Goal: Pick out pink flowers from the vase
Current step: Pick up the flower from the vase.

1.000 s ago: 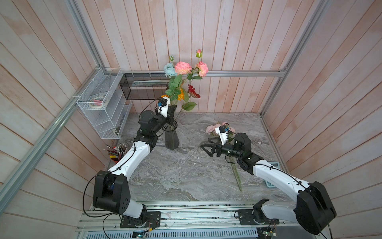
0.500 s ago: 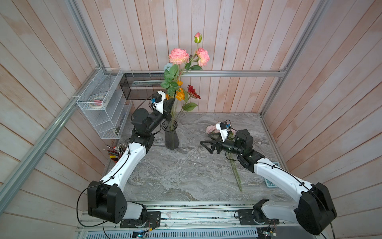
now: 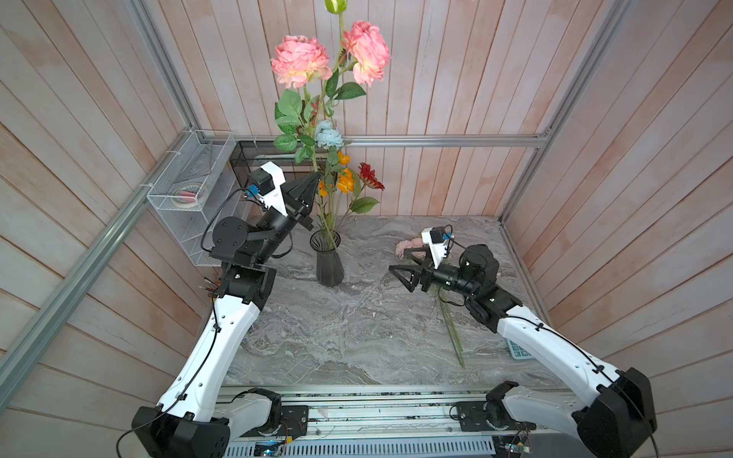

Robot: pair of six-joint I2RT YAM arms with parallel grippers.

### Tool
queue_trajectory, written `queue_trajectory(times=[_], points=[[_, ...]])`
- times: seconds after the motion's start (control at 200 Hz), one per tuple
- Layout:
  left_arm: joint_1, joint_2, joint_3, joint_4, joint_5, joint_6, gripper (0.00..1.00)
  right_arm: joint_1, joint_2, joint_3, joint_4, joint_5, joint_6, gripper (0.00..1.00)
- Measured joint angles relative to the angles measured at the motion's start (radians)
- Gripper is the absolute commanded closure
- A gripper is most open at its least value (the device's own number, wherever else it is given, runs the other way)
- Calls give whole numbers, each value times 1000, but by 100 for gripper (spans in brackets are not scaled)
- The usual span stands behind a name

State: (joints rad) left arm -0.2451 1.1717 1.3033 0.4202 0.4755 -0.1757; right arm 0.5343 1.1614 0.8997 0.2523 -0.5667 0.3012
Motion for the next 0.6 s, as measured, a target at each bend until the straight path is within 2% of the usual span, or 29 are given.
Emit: queue_trajectory(times=[0.155,0.305,0.5,0.6], points=[[-4,-71,-16,-40,27,-87,100,0,-35,38,-20,1,-10,2],[-13,-106,-79,-33,103,-202,100,0,-51,42,-18,-6,-9,7],[-121,-53,-275,-39,173,-255,100,0,-45,42,-16,-26,-10,14],[-189,-6,-359,-47,175,-255,100,0,-31,42,-8,-43,-8,21]])
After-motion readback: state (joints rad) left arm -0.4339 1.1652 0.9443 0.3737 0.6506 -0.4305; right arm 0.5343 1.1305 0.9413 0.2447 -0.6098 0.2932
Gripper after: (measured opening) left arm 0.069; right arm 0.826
